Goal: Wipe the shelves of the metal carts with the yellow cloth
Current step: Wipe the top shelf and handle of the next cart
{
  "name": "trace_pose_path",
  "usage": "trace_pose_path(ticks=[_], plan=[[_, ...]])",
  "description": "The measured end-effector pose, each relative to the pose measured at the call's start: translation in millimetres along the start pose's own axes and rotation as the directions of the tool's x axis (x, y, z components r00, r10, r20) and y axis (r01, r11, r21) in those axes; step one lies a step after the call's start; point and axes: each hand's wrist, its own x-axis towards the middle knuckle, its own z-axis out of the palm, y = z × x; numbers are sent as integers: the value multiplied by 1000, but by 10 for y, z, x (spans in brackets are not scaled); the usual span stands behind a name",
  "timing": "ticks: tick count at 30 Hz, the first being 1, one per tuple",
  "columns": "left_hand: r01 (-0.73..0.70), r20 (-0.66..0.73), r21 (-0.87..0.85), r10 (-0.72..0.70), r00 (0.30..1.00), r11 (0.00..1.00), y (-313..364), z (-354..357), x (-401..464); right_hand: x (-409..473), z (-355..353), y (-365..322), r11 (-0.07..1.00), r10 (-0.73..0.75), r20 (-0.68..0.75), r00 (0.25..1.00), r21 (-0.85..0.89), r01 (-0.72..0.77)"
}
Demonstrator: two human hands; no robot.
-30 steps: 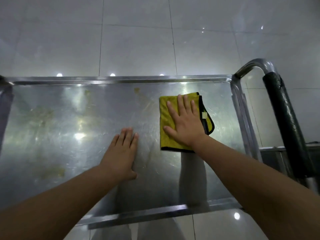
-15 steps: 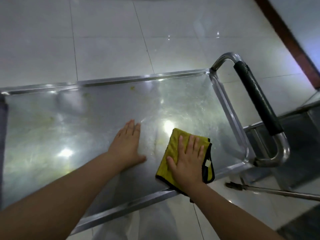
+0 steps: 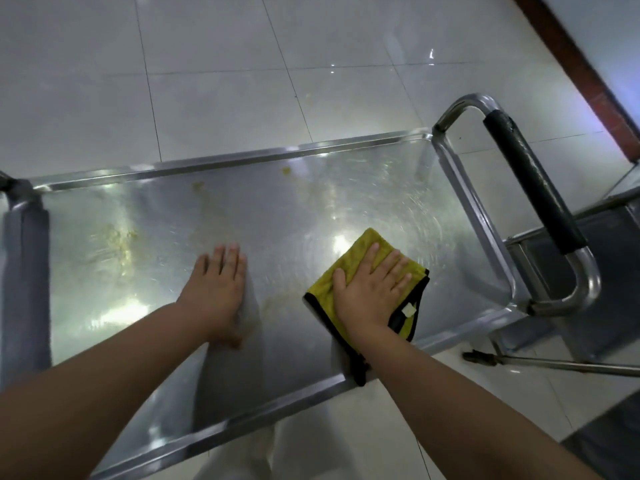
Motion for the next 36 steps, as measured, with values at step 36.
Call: trace_pose_path(ticks=[36], plan=[[48, 63, -142, -39, 997, 989, 2, -57, 185, 1748, -352, -920, 329, -923, 104, 369, -281, 902]])
